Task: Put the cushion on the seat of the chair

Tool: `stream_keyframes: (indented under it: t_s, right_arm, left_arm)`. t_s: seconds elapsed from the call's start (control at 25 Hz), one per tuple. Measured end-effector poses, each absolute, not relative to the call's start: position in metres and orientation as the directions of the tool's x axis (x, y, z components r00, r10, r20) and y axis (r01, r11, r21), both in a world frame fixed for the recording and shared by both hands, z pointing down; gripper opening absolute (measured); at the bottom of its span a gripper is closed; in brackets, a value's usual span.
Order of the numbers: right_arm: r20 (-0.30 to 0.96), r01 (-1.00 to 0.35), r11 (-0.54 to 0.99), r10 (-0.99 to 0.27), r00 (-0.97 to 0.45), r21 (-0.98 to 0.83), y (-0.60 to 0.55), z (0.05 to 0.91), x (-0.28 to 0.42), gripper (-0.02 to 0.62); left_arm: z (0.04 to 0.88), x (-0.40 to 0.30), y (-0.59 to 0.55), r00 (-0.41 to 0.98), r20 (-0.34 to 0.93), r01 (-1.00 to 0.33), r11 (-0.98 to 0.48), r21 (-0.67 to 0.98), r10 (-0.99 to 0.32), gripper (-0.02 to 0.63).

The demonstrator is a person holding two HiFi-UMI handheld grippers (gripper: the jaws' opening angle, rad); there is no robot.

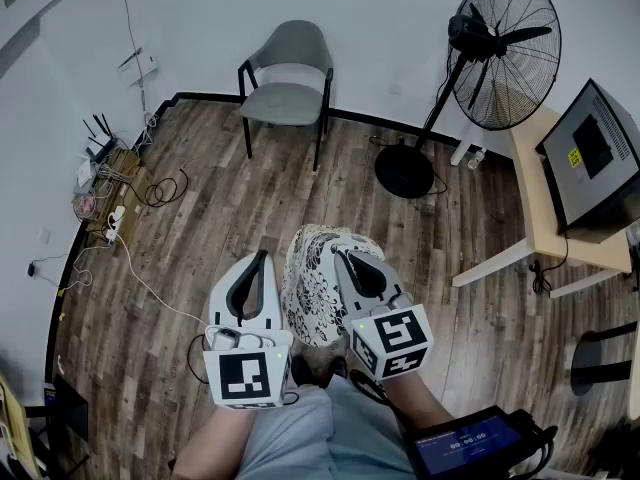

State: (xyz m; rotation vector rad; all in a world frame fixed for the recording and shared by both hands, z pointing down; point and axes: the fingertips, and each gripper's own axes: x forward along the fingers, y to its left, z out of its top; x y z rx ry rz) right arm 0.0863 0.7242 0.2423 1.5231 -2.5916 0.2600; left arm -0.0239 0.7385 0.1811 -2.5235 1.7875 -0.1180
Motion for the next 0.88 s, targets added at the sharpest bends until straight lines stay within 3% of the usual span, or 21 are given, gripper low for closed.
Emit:
stream_keyframes:
  t_s: [0.88]
  right_arm:
    - [0.197,-0.907,0.415,-0.886,-0.419,-0.066,0.674,0.252,0.064,0.012]
  left_arm:
    - [0.207,-0.071,0.696,0.321,0.063,-0.945,-0.324,-0.049,-0.945,0.009]
